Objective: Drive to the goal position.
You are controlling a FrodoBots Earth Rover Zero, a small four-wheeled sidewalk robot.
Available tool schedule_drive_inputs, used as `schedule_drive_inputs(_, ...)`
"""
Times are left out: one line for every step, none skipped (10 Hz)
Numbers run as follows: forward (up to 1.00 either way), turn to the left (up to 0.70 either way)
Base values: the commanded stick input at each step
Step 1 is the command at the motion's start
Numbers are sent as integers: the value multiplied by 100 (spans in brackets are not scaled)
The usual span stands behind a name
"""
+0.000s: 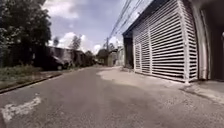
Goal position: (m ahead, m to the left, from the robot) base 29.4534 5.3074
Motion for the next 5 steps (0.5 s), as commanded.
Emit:
schedule_drive_inputs(70,0)
schedule_drive_inputs(70,0)
schedule_drive_inputs(70,0)
schedule_drive_inputs(70,0)
schedule_drive_inputs(70,0)
